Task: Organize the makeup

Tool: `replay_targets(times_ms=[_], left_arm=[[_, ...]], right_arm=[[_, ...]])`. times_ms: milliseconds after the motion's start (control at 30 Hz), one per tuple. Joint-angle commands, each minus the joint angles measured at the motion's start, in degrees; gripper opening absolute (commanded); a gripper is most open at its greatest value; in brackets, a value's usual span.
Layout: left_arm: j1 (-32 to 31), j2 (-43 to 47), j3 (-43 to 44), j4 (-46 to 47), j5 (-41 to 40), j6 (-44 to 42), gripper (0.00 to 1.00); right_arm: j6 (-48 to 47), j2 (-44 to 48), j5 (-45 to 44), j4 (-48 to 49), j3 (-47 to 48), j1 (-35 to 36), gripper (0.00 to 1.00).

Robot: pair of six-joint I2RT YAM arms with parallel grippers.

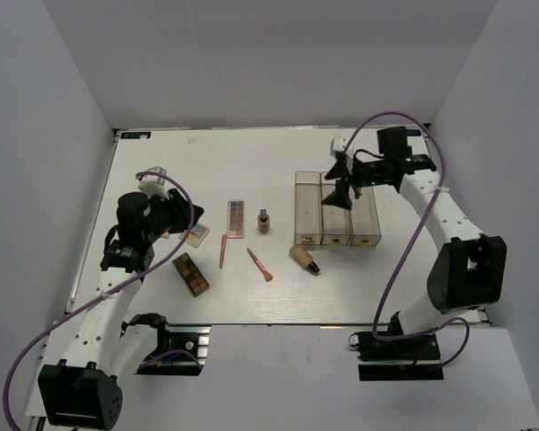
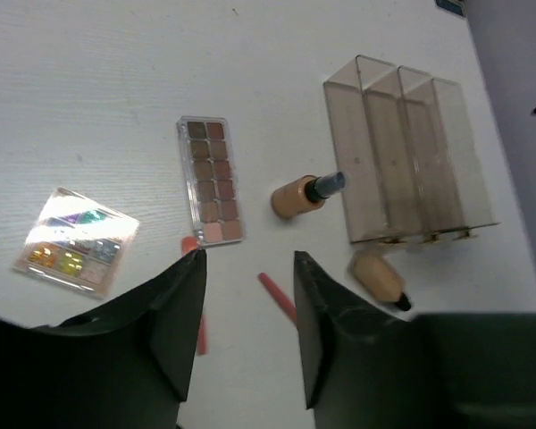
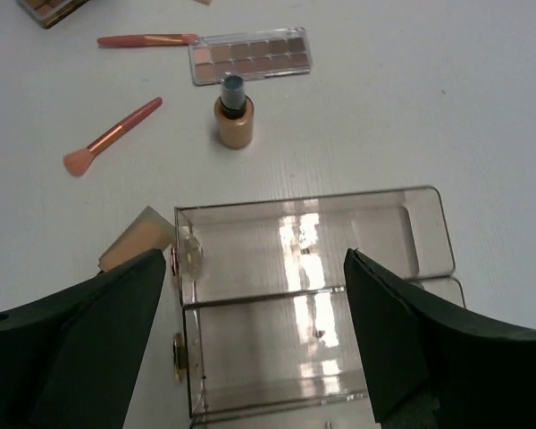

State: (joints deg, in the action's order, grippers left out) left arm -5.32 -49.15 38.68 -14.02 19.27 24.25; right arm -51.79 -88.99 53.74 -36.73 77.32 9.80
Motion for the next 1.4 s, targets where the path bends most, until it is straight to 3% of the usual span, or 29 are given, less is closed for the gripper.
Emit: replay_targets(times_ms=[0, 67, 167, 300, 533, 1100, 1200, 1367], left_arm=[[0.31, 1.33, 0.17, -1.8, 1.13, 0.01, 0.58], [0.31, 1.86, 0.17, -2.85, 0.69, 0.01, 0.78], [0.31, 2.3, 0.0, -3.73, -0.02, 0.45, 0.82], [0.31, 3.44, -0.35, -5.13, -0.54, 1.32, 0.84], [0.31, 5.64, -0.97, -7.51, -1.86, 2.03, 0.84], [0.31, 5.73, -1.06, -9.01, -2.66, 2.12, 0.84], [0.31, 5.55, -1.23, -8.74, -2.57, 2.2, 0.84], [0.31, 5.11, -1.32, -8.04, -2.39, 2.64, 0.84]], right_arm=[[-4.99, 0.22, -1.52, 2.1, -1.82, 3.81, 0.89], [-5.78, -0.3, -2.4, 4.81, -3.13, 7.33, 0.89], [-4.46, -2.32, -5.56, 9.56, -5.24, 11.02, 0.89], [-2.27, -6.79, -9.25, 18.44, -5.95, 14.71, 0.89], [-0.68, -14.8, -13.13, 21.96, -1.38, 20.43, 0.89], [1.17, -26.5, -18.05, 22.41, 7.05, 27.46, 0.87], [0.46, -27.37, -17.96, 21.96, 7.41, 28.16, 0.84], [-0.15, -29.4, -19.02, 19.86, 9.07, 28.69, 0.67]])
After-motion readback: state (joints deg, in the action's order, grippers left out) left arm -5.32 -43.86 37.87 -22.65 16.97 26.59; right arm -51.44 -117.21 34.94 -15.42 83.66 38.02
